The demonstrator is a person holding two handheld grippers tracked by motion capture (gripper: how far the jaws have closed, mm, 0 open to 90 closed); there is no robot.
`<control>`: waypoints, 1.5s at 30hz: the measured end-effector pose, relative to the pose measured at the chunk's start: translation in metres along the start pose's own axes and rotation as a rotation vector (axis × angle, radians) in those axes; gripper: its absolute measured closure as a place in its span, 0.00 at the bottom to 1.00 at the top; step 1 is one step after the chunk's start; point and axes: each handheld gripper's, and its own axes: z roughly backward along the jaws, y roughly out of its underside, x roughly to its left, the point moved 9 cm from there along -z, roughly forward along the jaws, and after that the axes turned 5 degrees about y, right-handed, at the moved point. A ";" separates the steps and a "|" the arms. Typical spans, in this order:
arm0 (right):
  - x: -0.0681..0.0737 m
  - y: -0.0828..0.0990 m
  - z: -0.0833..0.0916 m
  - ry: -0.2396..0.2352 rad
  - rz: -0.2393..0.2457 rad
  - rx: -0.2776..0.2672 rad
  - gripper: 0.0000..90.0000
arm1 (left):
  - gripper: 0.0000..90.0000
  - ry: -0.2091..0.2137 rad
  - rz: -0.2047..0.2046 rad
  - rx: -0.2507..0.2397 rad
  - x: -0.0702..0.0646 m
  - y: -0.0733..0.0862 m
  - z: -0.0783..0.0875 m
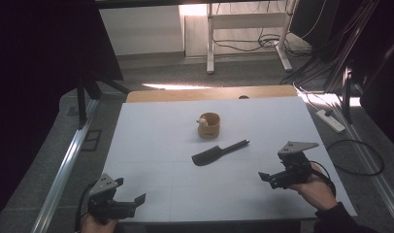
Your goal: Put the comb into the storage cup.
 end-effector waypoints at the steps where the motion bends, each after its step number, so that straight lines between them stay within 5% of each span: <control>1: 0.000 -0.001 0.000 0.001 0.000 0.003 0.00 | 0.02 0.001 0.001 0.000 0.000 0.000 0.000; 45: 0.002 -0.036 -0.047 -0.021 0.071 0.058 0.00 | 0.02 0.009 -0.003 0.001 0.000 -0.001 -0.001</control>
